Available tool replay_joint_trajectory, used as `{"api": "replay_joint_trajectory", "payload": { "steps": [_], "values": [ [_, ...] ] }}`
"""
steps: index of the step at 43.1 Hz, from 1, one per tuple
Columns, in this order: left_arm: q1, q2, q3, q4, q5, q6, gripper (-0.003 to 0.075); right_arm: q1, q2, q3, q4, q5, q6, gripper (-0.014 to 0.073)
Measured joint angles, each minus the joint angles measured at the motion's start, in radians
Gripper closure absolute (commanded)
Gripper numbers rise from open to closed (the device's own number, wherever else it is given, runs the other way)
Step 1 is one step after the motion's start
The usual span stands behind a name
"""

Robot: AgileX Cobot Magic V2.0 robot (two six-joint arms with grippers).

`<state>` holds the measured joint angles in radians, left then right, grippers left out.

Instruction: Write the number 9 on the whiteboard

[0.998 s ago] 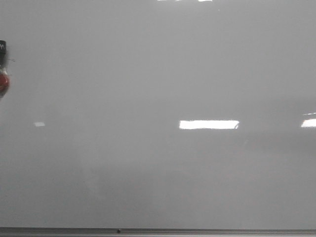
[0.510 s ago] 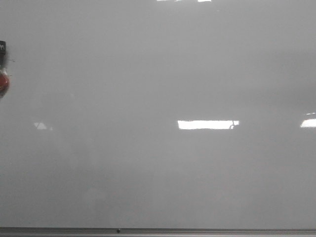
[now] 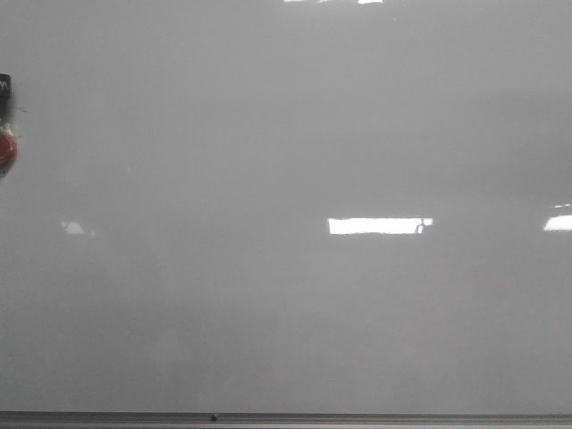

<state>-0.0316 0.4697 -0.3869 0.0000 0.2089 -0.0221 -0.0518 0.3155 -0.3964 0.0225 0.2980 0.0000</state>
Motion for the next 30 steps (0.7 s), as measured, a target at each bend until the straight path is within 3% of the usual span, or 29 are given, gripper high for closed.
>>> {"api": "replay_joint_trajectory", "payload": {
  "steps": [7, 18, 30],
  "values": [
    [-0.011, 0.087, -0.036, 0.000, 0.027, 0.036, 0.0050, 0.000, 0.000, 0.000, 0.000, 0.001, 0.000, 0.0013],
    [-0.122, 0.475, -0.198, 0.000, 0.080, 0.084, 0.0050, 0.000, 0.000, 0.000, 0.000, 0.001, 0.000, 0.0013],
    [-0.090, 0.849, -0.340, -0.005, 0.052, 0.088, 0.0050, 0.000, 0.000, 0.000, 0.000, 0.002, 0.000, 0.0013]
  ]
}}
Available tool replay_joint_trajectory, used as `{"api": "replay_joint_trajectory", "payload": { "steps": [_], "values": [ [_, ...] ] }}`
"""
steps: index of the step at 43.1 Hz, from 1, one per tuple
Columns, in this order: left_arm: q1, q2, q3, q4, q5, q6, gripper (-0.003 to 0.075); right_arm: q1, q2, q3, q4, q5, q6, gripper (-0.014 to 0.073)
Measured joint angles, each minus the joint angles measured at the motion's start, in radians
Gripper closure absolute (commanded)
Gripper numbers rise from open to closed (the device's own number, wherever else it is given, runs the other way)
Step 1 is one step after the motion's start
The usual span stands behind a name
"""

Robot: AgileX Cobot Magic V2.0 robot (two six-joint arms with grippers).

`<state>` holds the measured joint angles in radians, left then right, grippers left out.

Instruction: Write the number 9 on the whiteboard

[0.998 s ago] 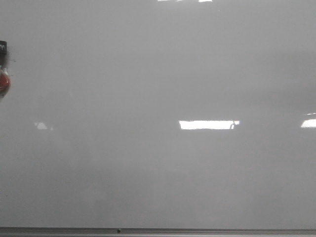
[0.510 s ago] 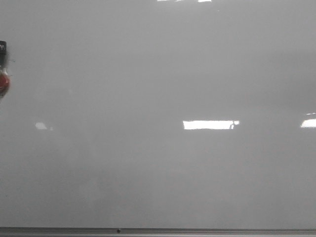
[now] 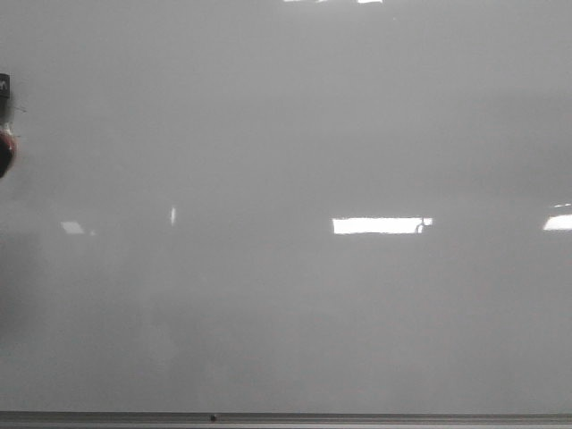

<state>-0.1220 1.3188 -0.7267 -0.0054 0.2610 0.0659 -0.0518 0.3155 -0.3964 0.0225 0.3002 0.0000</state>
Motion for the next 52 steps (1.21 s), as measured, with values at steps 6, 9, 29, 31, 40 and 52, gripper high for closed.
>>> {"api": "replay_joint_trajectory", "payload": {
  "steps": [6, 9, 29, 31, 40, 52],
  "values": [
    [0.011, 0.105, -0.028, 0.000, -0.052, 0.000, 0.0059, 0.000, 0.000, -0.001, 0.000, 0.002, 0.000, 0.0013],
    [0.011, 0.130, -0.032, 0.000, -0.090, 0.000, 0.0091, 0.000, 0.000, -0.001, 0.000, 0.002, 0.000, 0.0013],
    [0.011, 0.184, -0.034, 0.005, -0.195, 0.002, 0.0653, 0.000, 0.000, -0.001, 0.000, 0.004, 0.000, 0.0013],
    [0.011, 0.184, -0.034, 0.005, -0.195, 0.002, 0.0688, 0.000, 0.000, -0.001, 0.000, 0.004, 0.000, 0.0013],
    [0.011, 0.184, -0.034, 0.005, -0.192, 0.004, 0.0739, 0.000, 0.000, -0.001, 0.000, 0.004, 0.000, 0.0013],
    [0.000, 0.137, -0.149, -0.044, 0.224, 0.025, 0.0739, 0.000, 0.016, -0.021, 0.000, 0.050, 0.000, 0.0013]
  ]
}}
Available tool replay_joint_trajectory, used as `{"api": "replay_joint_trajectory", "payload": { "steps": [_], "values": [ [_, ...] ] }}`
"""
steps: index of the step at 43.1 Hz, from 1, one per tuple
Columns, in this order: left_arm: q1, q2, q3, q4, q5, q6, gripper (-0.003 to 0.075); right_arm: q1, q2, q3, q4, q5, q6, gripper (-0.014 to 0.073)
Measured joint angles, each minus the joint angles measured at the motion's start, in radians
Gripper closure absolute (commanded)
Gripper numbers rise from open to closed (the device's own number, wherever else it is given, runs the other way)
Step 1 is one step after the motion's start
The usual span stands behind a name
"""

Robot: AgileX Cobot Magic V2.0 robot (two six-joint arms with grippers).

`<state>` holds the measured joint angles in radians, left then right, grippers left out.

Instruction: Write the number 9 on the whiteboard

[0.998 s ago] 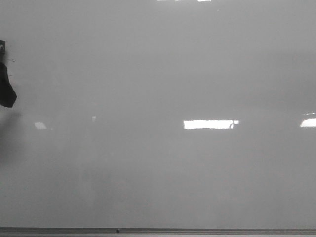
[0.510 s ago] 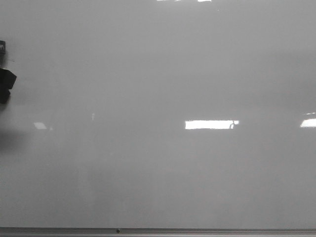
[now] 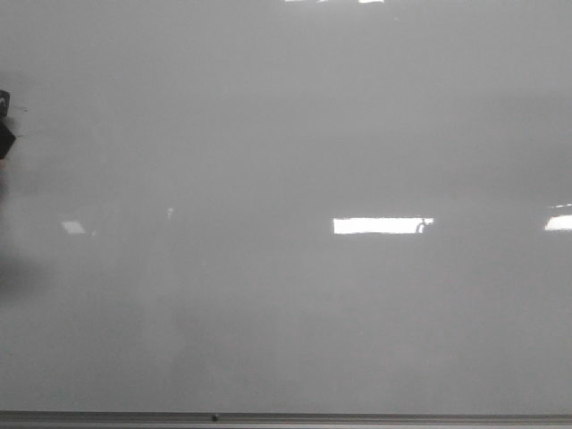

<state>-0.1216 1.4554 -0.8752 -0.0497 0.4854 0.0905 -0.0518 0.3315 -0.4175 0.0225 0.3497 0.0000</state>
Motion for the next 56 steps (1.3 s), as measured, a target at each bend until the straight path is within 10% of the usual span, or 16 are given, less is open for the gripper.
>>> {"api": "replay_joint_trajectory", "payload": {
  "steps": [17, 30, 56],
  "values": [
    [-0.240, -0.009, -0.247, -0.247, 0.434, 0.508, 0.0739, 0.109, 0.243, -0.227, 0.022, 0.312, -0.052, 0.0013],
    [-0.443, -0.009, -0.354, -0.461, 0.634, 0.935, 0.0739, 0.357, 0.492, -0.469, 0.243, 0.583, -0.367, 0.0013],
    [-0.542, -0.009, -0.382, -0.546, 0.674, 1.032, 0.0739, 0.589, 0.890, -0.737, 0.625, 0.701, -0.764, 0.0013]
  ]
}}
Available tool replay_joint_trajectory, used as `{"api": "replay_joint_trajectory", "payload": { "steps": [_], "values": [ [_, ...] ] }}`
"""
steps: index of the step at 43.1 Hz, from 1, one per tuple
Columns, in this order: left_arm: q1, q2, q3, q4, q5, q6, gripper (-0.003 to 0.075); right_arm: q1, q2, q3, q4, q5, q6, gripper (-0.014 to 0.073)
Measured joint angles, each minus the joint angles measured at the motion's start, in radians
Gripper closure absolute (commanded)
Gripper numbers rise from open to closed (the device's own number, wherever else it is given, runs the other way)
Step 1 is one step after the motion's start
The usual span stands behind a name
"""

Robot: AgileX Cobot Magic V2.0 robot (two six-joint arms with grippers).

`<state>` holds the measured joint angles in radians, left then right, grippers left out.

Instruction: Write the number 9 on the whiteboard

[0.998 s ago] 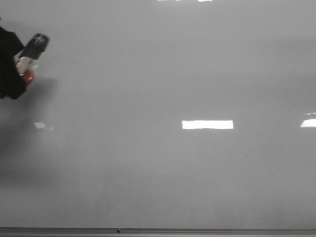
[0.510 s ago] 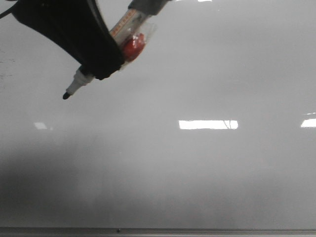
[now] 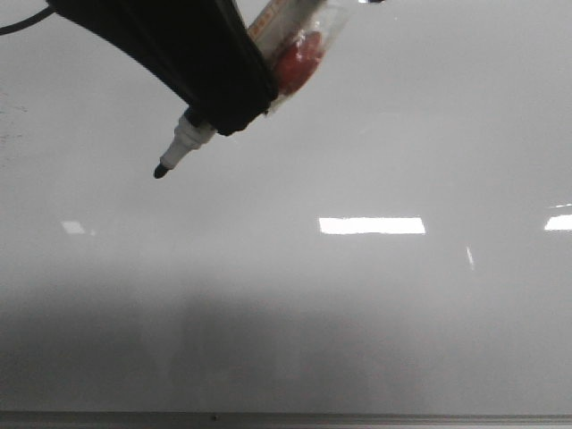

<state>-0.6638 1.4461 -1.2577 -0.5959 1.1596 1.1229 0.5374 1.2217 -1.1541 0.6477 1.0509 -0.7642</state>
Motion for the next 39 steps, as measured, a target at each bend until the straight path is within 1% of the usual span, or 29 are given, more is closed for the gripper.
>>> {"api": "replay_joint_trajectory", "payload": {
  "steps": [3, 6, 10, 14, 20, 23, 25, 26, 28, 29, 30, 32, 33, 34, 36, 37, 39],
  "values": [
    [0.000, 0.000, 0.000, -0.002, 0.000, 0.000, 0.0739, 0.001, 0.027, -0.005, 0.031, 0.008, -0.019, 0.0046],
    [0.000, 0.000, 0.000, -0.002, 0.000, 0.000, 0.0739, 0.001, 0.043, -0.005, 0.053, 0.012, -0.032, 0.0130],
    [0.000, 0.000, 0.000, -0.002, 0.000, 0.000, 0.0739, 0.001, 0.052, -0.005, 0.063, 0.016, -0.037, 0.0272],
    [0.000, 0.000, 0.000, -0.002, 0.000, 0.000, 0.0739, 0.001, 0.052, -0.006, 0.064, 0.018, -0.038, 0.0396],
    [0.000, 0.000, 0.000, -0.005, 0.007, 0.000, 0.0738, 0.001, 0.054, -0.006, 0.063, 0.021, -0.038, 0.0560],
    [0.000, 0.000, 0.000, -0.006, 0.008, -0.002, 0.0720, 0.001, 0.055, -0.006, 0.063, 0.018, -0.039, 0.0629],
    [0.000, 0.000, 0.000, -0.006, 0.008, -0.002, 0.0683, 0.001, 0.055, -0.006, 0.063, 0.018, -0.039, 0.0664],
    [0.000, 0.000, 0.000, -0.008, 0.008, -0.002, 0.0655, 0.001, 0.055, -0.006, 0.063, 0.018, -0.039, 0.0667],
    [0.000, 0.000, 0.000, -0.008, 0.008, -0.002, 0.0568, 0.001, 0.055, -0.006, 0.063, 0.018, -0.039, 0.0660],
    [0.000, 0.000, 0.000, -0.008, 0.008, -0.002, 0.0521, 0.001, 0.055, -0.006, 0.063, 0.018, -0.039, 0.0662],
    [0.000, 0.000, 0.000, -0.008, 0.008, -0.002, 0.0451, 0.001, 0.055, -0.006, 0.063, 0.017, -0.039, 0.0661],
    [0.000, 0.000, 0.000, -0.007, 0.003, -0.002, 0.0339, 0.001, 0.055, -0.006, 0.063, 0.017, -0.039, 0.0661],
    [0.000, 0.000, 0.000, -0.006, -0.002, 0.000, 0.0253, 0.001, 0.055, -0.006, 0.063, 0.022, -0.039, 0.0661],
    [0.000, 0.000, 0.000, -0.005, -0.011, 0.000, 0.0210, 0.001, 0.055, -0.006, 0.063, 0.023, -0.039, 0.0661],
    [0.000, 0.000, 0.000, -0.005, -0.026, 0.000, 0.0150, 0.001, 0.055, -0.006, 0.063, 0.025, -0.041, 0.0661],
    [0.000, 0.000, 0.000, -0.005, -0.034, 0.000, 0.0136, 0.001, 0.055, -0.006, 0.063, 0.025, -0.041, 0.0661],
    [0.000, 0.000, 0.000, -0.016, -0.053, -0.017, 0.0140, -0.004, 0.055, -0.006, 0.063, 0.025, -0.041, 0.0661]
  ]
}}
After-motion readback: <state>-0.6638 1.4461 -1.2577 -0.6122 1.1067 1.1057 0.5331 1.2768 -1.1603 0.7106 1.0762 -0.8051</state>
